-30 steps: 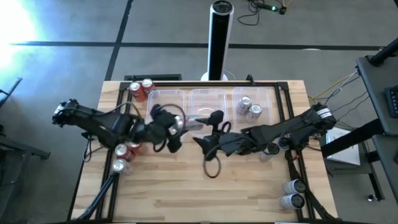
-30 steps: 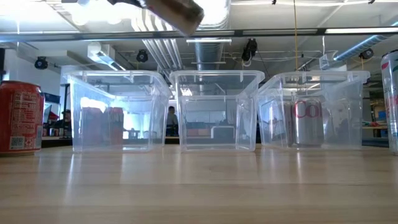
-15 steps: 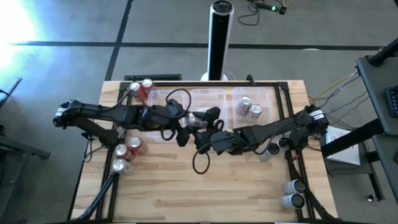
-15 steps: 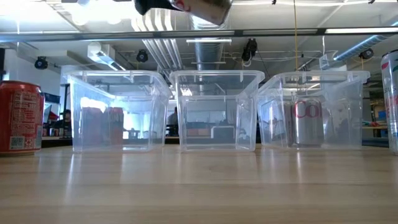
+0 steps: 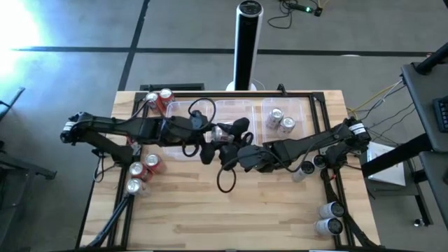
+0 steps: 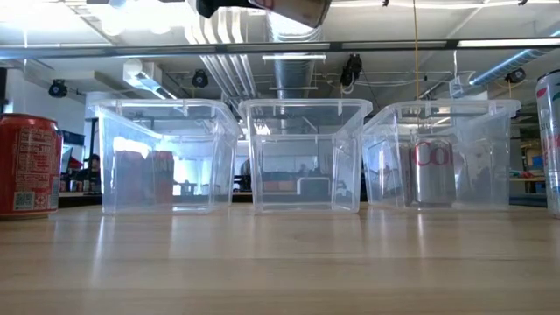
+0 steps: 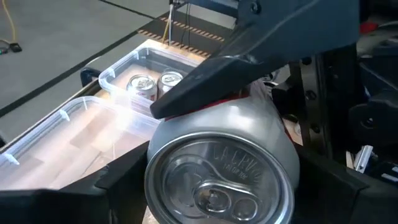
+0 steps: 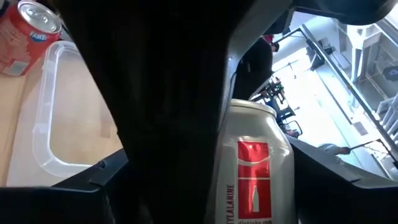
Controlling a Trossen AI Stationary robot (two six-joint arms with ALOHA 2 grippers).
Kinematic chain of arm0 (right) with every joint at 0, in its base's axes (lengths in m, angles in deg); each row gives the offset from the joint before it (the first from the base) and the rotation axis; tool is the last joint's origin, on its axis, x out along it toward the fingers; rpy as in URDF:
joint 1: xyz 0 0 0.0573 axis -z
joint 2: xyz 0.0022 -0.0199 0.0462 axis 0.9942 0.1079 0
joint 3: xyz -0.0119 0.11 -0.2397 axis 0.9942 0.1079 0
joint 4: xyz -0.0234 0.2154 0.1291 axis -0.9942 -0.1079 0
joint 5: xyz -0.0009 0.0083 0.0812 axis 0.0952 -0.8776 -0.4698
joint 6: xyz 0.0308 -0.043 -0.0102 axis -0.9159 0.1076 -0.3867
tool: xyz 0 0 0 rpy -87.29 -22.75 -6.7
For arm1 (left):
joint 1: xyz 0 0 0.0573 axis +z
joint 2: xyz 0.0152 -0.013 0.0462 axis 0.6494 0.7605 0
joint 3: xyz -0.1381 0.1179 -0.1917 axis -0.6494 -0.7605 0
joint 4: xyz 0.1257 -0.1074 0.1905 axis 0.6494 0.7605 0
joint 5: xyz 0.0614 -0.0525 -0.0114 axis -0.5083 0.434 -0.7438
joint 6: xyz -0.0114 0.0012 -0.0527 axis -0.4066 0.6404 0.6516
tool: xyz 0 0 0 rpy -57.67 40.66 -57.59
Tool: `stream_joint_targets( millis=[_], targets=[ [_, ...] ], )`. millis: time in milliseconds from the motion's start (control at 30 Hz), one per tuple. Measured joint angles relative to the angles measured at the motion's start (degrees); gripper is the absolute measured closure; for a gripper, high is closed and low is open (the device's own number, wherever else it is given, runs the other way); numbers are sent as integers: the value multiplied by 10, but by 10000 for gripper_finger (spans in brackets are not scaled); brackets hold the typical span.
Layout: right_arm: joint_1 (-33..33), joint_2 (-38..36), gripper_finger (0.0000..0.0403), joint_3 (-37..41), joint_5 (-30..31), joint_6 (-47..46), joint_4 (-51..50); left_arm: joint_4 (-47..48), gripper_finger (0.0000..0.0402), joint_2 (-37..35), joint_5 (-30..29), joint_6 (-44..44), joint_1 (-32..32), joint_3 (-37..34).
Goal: Sort soda cans
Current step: Put the right red-silver soda can into the right transparent bin
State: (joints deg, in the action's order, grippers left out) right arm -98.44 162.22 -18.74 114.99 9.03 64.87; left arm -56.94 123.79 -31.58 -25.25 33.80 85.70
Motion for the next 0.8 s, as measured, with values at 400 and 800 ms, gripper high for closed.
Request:
stream_joint_targets(
  millis=[400,800],
  targets=[
    [7,-93,100,39,-236,-181,-16,11,18,-163,-58,-121,-17,-116],
    [18,-91,100,216,-390,-189,497,-602,27,-182,104,-339,-21,-445]
  ],
)
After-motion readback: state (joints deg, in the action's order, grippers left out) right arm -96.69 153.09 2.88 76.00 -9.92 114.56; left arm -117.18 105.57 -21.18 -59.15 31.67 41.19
